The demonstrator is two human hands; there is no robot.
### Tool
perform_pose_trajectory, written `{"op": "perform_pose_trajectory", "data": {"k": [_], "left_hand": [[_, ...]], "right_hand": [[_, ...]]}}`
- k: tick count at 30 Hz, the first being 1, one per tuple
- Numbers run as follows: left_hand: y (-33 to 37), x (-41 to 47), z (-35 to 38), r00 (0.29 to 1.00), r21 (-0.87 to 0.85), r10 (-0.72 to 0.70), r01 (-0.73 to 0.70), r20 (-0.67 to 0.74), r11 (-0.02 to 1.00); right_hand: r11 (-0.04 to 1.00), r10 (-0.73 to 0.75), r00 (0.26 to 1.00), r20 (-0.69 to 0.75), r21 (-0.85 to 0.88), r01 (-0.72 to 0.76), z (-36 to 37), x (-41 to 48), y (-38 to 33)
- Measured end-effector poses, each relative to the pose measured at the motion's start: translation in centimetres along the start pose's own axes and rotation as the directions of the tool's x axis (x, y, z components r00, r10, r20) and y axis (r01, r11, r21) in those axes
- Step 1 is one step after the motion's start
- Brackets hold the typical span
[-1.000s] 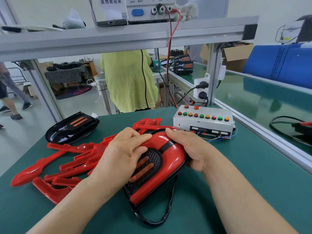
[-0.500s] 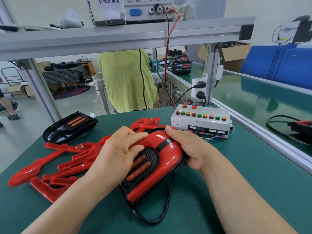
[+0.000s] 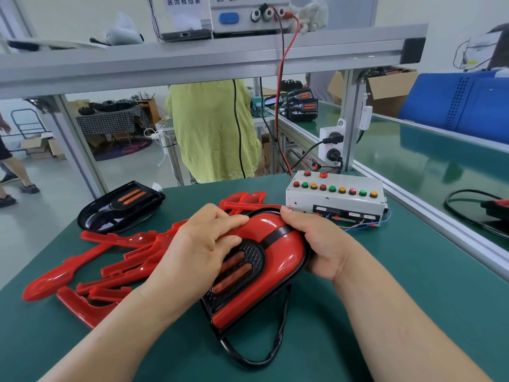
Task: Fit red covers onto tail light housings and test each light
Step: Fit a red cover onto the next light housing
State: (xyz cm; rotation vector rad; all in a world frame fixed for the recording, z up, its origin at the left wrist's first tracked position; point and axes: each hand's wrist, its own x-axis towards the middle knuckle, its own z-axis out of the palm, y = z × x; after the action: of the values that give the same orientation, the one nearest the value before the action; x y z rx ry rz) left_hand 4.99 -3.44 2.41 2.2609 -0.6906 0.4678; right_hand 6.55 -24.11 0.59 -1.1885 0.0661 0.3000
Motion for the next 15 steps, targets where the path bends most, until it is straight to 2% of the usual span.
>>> {"op": "perform_pose_trajectory", "data": {"k": [7, 15], "left_hand": [[0.2, -0.1, 0.2, 1.0, -0.009, 0.01, -0.01, -0.029, 1.0], [0.1, -0.3, 0.8, 0.993, 0.067, 0.099, -0.095, -0.069, 0.993]], "right_hand": [[0.995, -0.057, 0.998, 0.0, -0.084, 0.057, 0.4, 0.1, 0.2], [0.993, -0.064, 0.998, 0.018, -0.094, 0.066, 0.4, -0.1, 0.1]]}}
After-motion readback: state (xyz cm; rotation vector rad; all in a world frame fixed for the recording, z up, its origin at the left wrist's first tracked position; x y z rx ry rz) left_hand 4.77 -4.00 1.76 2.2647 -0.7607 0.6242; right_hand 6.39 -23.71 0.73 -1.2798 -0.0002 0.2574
